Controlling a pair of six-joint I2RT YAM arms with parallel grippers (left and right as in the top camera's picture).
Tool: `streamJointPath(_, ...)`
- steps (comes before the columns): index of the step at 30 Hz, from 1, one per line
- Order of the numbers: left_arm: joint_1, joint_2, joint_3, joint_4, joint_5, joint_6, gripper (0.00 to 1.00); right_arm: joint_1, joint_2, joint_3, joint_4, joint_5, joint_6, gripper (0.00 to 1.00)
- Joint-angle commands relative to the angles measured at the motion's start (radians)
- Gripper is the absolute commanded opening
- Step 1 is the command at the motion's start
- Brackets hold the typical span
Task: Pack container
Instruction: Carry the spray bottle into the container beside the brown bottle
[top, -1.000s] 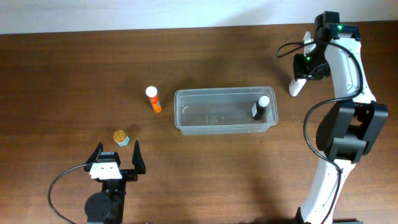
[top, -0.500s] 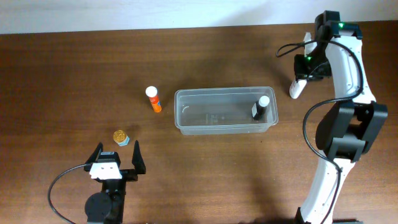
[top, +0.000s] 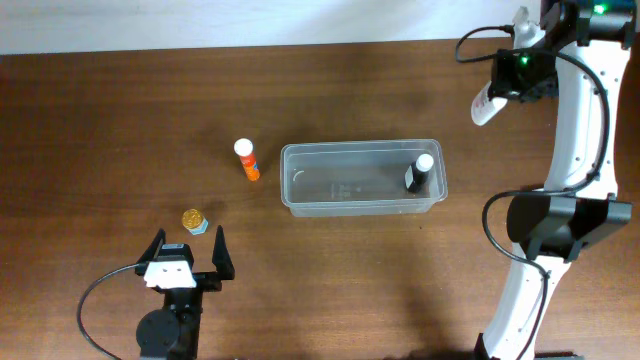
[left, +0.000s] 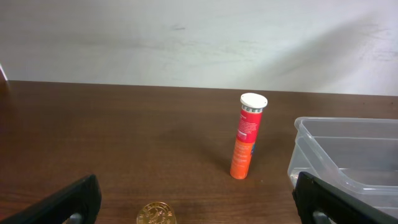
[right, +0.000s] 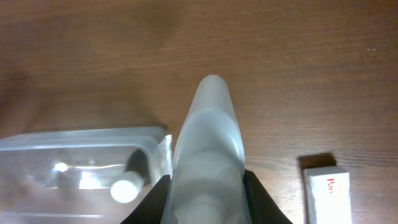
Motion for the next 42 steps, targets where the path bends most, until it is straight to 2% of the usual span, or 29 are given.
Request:
streamJointPath(1,0.005,-0.007,-0.003,-0.001,-0.011,0.015,0.99,0.053,-0.115,0.026,-0.006,-0.053,0.023,0.23)
streamJointPath(10,0.005,-0.007,-0.003,-0.001,-0.011,0.015,0.99,0.229,-0.331,-0.045,-0.006,-0.048,0.039,0.24)
streamJointPath(14,0.005,-0.007,-0.003,-0.001,-0.011,0.015,0.99,0.328,-0.412,-0.119,-0.006,0.050,0.094,0.24)
streamJointPath(23,0.005,-0.007,-0.003,-0.001,-0.011,0.015,0.99,0.491,-0.441,-0.333,0.009,0.090,0.162,0.24)
streamJointPath(28,0.005,-0.007,-0.003,-0.001,-0.011,0.015,0.99,0.526,-0.441,-0.494,0.063,0.153,0.204,0.24)
streamJointPath(36,0.005,-0.007,-0.003,-0.001,-0.011,0.015,0.99,0.526,-0.441,-0.783,0.333,0.167,0.230,0.24)
streamJointPath(42,0.005,-0.007,-0.003,-0.001,-0.011,0.015,0.99,0.514,-0.441,-0.890,0.427,0.202,0.267,0.24)
